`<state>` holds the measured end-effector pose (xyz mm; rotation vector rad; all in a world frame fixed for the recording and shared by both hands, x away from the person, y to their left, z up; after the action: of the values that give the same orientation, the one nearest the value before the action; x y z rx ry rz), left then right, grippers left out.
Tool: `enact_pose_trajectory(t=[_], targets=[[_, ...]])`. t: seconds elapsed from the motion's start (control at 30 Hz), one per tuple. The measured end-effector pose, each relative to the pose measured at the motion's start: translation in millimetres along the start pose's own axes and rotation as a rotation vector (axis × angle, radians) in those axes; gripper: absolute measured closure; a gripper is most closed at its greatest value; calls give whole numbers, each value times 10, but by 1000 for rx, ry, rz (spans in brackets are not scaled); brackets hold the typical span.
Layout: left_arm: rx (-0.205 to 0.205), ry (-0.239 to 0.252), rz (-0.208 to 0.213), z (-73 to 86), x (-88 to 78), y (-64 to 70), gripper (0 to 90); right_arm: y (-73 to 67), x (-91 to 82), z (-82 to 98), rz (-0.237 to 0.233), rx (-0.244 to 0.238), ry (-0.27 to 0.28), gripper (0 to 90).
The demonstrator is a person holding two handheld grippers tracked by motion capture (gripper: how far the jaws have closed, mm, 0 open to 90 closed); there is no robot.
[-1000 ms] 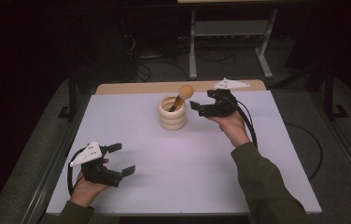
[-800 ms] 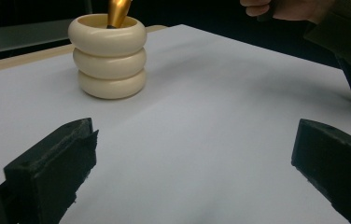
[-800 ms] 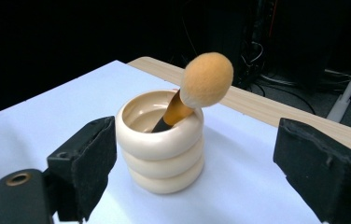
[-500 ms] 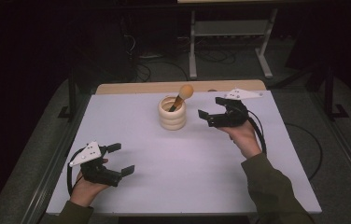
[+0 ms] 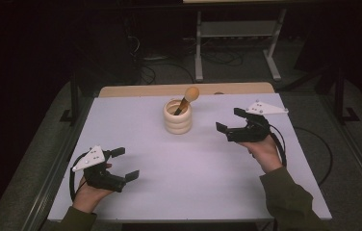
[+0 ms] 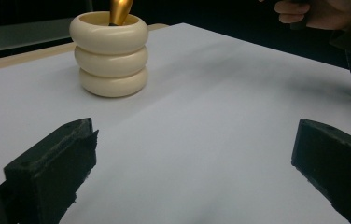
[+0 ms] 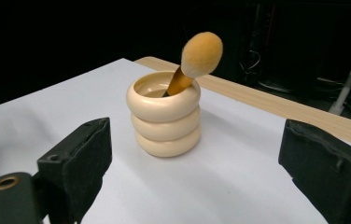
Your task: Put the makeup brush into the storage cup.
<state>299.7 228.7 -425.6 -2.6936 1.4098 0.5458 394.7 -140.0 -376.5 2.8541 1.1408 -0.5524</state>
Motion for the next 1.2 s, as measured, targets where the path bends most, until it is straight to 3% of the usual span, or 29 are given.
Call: enact_pose_trajectory(t=[0.33,1.2], targets=[[5,-2,0,2,0,-10,0,-67,-194,172,6,-3,-19,72],[12,3,1,-7,6,3,0,-129,-734,576,-2,1,41,46]])
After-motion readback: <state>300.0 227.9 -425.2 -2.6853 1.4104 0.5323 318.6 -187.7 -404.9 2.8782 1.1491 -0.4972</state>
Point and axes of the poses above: each handheld gripper's, and its own axes: x roughly forward along the jaws, z roughly out of its underside, y roughly to its right, the point moved 6 cm from there along x, roughly forward along the jaws
